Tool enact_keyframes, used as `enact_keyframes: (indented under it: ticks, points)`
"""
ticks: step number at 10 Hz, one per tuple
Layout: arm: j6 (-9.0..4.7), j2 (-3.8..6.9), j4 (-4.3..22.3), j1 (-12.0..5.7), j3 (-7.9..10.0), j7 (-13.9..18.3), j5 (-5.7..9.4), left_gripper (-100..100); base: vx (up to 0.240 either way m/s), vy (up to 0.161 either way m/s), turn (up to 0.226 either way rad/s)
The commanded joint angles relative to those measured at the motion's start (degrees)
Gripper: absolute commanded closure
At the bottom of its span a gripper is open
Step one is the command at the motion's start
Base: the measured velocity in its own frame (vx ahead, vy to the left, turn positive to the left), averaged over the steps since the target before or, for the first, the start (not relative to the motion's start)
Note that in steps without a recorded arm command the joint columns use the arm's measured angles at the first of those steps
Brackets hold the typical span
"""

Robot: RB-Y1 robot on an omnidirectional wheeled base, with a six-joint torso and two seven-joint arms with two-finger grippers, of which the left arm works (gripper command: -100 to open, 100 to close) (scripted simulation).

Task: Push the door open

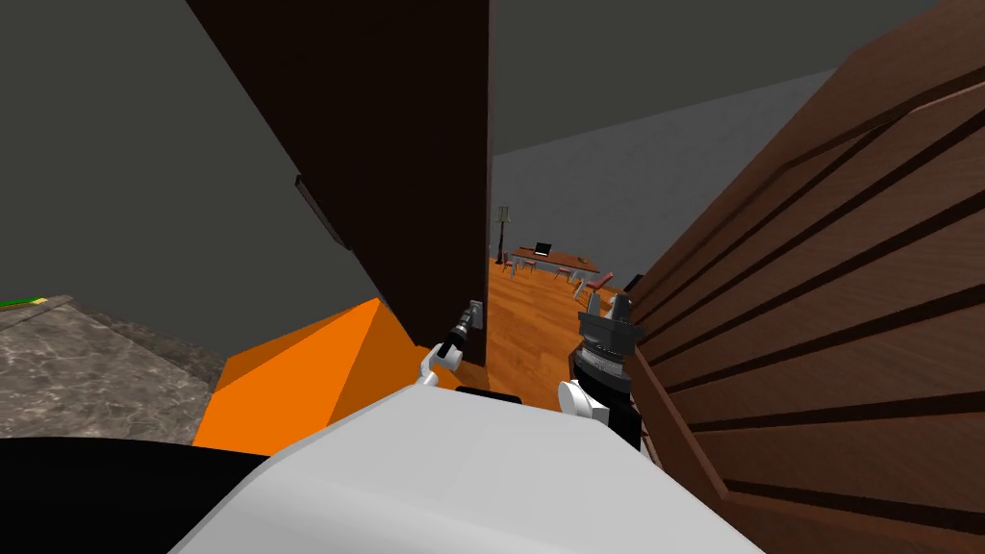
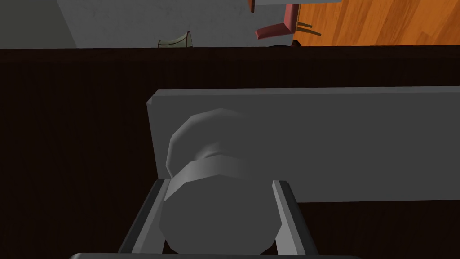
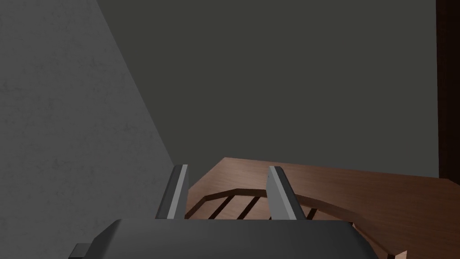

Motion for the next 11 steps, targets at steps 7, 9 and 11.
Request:
enact_keyframes:
  ticks: [7,9,11]
  points:
    - [-0.68,-0.86,2.83,-2.76,5.42,-1.03,0.31,100,0.095,-0.088,0.052]
    - [-0.67,-1.39,3.66,-3.41,6.97,-1.39,0.37,100,0.12,-0.112,0.064]
    - [-0.66,-2.07,4.6,-4.15,8.72,-1.8,0.44,100,0.145,-0.151,0.091]
